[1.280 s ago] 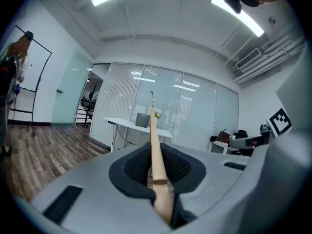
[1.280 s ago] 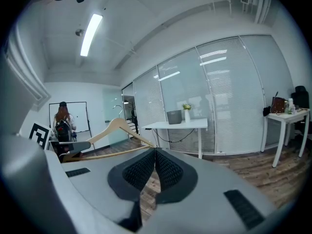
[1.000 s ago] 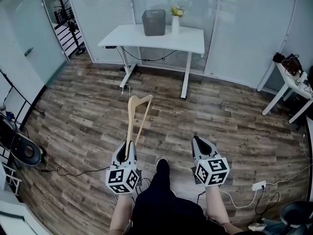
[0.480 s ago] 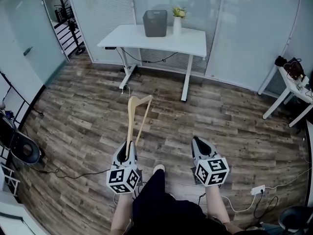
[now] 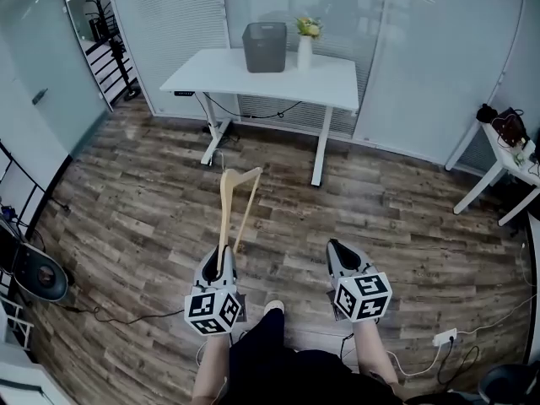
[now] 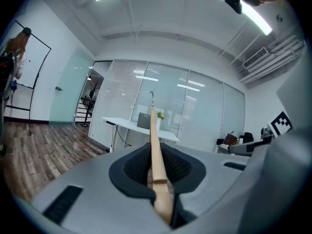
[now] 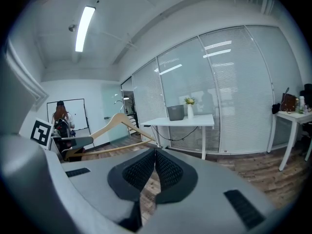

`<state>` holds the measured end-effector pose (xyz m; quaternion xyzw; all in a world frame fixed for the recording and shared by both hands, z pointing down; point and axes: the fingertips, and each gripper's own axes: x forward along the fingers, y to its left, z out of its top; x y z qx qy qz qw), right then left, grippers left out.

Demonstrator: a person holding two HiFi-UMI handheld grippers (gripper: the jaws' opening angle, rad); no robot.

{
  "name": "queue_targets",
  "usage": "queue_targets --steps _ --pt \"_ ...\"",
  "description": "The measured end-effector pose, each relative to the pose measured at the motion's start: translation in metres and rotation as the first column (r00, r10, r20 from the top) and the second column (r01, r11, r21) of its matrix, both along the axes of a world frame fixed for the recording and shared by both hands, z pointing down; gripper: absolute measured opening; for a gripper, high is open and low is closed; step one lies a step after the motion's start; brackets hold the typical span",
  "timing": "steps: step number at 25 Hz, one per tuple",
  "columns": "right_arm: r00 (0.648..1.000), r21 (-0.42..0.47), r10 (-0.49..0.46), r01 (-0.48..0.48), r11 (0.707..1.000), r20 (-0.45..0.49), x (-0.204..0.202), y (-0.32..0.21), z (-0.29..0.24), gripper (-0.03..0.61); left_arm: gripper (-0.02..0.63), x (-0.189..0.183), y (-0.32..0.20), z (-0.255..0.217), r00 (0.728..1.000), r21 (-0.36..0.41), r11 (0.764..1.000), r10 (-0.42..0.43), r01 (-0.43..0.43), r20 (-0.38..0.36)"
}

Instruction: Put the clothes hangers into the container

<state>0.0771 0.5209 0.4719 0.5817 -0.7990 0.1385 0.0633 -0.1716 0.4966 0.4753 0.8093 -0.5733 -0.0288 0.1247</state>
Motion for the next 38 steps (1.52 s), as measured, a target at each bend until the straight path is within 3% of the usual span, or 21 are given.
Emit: queue_targets --steps 19,30,38 --pt "0.999 -0.005 0.042 -0.042 0.999 -0.027 -0.004 -0.143 -0.003 0.029 0.055 -0.007 -0.152 0.0 0.999 0.002 0.999 0.04 -0.04 -0.007" --pt "0.997 0.006 0.074 -0.074 0.997 -0.02 -0.007 -0.19 0.0 0.029 0.055 -0.014 -0.197 0.007 0.998 -0.01 0.998 0.067 -0.067 0.0" --pt "0.996 -0.013 0.085 -0.085 0.996 -0.018 -0.004 -0.194 0.006 0.029 0.055 -0.02 -0.198 0.01 0.998 -0.024 0.998 0.058 -0.058 0.006"
